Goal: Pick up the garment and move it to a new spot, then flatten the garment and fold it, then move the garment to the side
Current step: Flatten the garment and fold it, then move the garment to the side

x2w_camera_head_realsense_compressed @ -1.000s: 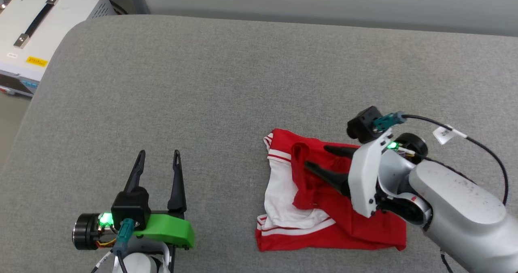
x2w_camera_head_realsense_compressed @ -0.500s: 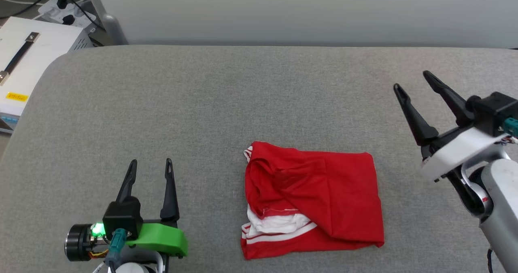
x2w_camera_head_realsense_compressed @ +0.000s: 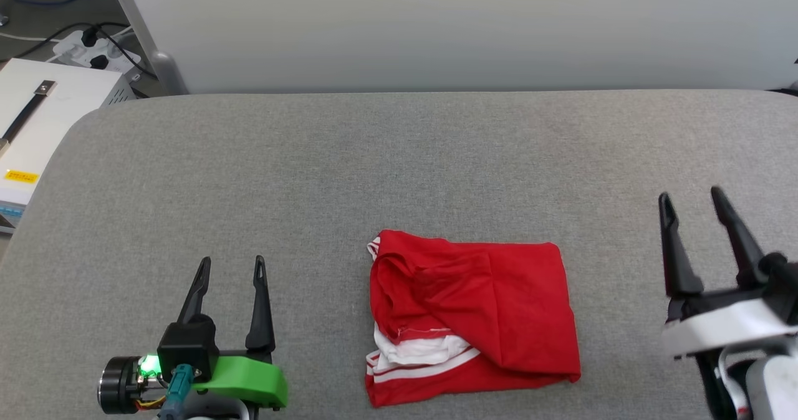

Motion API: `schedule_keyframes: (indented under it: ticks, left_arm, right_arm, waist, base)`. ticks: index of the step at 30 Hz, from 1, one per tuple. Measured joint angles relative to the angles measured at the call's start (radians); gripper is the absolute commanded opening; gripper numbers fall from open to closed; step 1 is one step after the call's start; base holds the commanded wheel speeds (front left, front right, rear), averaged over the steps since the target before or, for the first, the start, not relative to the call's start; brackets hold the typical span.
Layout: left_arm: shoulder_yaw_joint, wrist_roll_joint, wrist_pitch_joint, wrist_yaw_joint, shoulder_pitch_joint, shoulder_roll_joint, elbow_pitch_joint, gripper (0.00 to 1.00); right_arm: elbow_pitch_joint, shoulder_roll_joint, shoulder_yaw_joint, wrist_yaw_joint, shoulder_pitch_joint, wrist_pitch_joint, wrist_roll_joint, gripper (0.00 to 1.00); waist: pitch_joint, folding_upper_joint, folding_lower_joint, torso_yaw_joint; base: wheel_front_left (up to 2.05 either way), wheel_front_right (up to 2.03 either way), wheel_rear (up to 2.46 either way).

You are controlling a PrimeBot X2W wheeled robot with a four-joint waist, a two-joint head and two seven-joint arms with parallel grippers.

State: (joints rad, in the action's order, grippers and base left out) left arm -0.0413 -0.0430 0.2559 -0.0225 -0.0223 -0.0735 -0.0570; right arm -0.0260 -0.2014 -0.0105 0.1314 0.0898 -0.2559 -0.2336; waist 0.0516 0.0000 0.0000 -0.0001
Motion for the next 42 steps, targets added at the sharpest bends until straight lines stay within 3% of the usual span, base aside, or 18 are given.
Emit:
schedule_keyframes:
  ticks: [10, 24, 29, 34, 37, 42]
  left_arm:
    - [-0.011, 0.003, 0.000, 0.011, -0.020, -0.003, 0.000, 1.00]
    - [-0.020, 0.008, 0.000, 0.011, -0.037, -0.007, -0.008, 1.00]
    - [-0.021, 0.008, 0.000, 0.011, -0.036, -0.007, -0.009, 1.00]
    - [-0.023, 0.007, 0.000, 0.011, -0.033, -0.006, -0.010, 1.00]
    - [-0.027, 0.007, 0.000, 0.011, -0.030, -0.005, -0.011, 1.00]
    - [-0.031, 0.003, 0.000, 0.011, -0.021, -0.003, -0.012, 1.00]
  right_arm:
    - [0.053, 0.106, 0.058, 0.000, -0.165, -0.001, 0.036, 1.00]
    - [0.057, 0.113, 0.057, 0.000, -0.204, -0.001, 0.078, 1.00]
    - [0.076, 0.046, 0.071, 0.000, -0.113, -0.001, 0.080, 1.00]
    - [0.075, -0.094, 0.036, 0.000, 0.063, 0.034, 0.059, 1.00]
    - [0.054, -0.167, -0.032, 0.000, 0.160, 0.160, -0.021, 1.00]
    - [-0.006, -0.277, -0.177, 0.000, 0.251, 0.519, -0.245, 1.00]
  waist:
    - [-0.023, 0.0000, 0.0000, 0.020]
    - [-0.023, 0.0000, 0.0000, 0.034]
    - [-0.016, 0.0000, 0.0000, 0.036]
    - [-0.001, 0.0000, 0.0000, 0.038]
    - [0.010, 0.0000, 0.0000, 0.042]
    - [0.029, 0.0000, 0.0000, 0.052]
  base:
    - [0.00, 0.00, 0.00]
    - [0.00, 0.00, 0.00]
    - [0.00, 0.00, 0.00]
    - [0.00, 0.00, 0.00]
    - [0.00, 0.00, 0.00]
    - [0.00, 0.00, 0.00]
